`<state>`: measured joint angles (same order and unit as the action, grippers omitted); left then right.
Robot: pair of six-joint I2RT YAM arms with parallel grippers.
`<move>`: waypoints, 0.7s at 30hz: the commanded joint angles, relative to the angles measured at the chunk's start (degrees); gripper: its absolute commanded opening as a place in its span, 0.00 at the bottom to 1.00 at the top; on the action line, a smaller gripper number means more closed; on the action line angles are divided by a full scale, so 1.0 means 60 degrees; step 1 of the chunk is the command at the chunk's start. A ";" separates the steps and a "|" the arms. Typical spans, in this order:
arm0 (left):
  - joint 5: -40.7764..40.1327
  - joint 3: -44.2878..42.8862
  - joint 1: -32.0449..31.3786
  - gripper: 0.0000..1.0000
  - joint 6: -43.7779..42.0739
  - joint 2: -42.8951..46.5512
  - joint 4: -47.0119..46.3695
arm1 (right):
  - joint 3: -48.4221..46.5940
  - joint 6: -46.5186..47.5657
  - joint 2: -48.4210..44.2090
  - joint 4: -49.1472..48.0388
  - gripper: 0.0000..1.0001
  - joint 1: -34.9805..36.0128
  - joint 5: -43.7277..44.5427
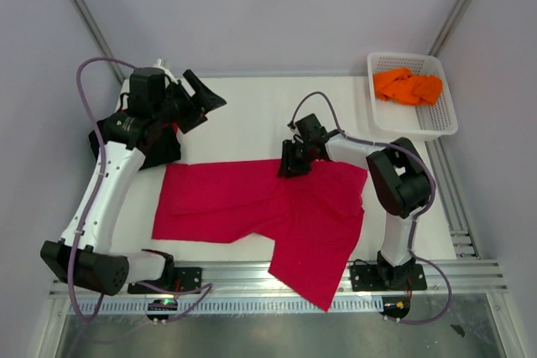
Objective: Fold and stack the t-shirts
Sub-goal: Fold the flattened tshirt in 1/3 of the way
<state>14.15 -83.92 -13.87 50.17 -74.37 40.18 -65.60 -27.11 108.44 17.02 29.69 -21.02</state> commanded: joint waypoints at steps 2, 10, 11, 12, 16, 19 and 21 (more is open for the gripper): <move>-0.0264 -0.0573 -0.0018 0.80 -0.0364 0.0412 0.0362 | -0.1074 0.0372 0.0792 0.0151 0.41 0.0061 0.0690; -0.0571 -0.0720 -0.0032 0.81 -0.0554 0.0676 0.0671 | -0.3010 0.0696 0.1802 0.1090 0.41 -0.0173 0.1027; -0.0586 -0.0720 -0.0018 0.81 -0.0598 0.0690 0.0714 | -0.3359 0.0667 0.1891 0.1162 0.41 -0.0246 0.1056; -0.0615 -0.0735 -0.0018 0.81 -0.0598 0.0691 0.0773 | -0.3522 0.0681 0.1979 0.1337 0.41 -0.0276 0.1100; -0.0732 -0.0750 -0.0018 0.82 -0.0701 0.0720 0.0891 | -0.4299 0.0710 0.2360 0.1719 0.41 -0.0437 0.1320; -0.0718 -0.0779 -0.0032 0.82 -0.0730 0.0691 0.0891 | -0.4578 0.0696 0.2419 0.1837 0.41 -0.0627 0.1437; -0.0660 -0.0794 -0.0018 0.82 -0.0745 0.0676 0.0891 | -0.4725 0.0667 0.2536 0.1954 0.41 -0.0802 0.1452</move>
<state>10.41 -86.32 -13.87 47.27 -71.44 44.95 -90.98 -23.97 123.15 27.20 26.35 -14.76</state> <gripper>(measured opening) 0.819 0.410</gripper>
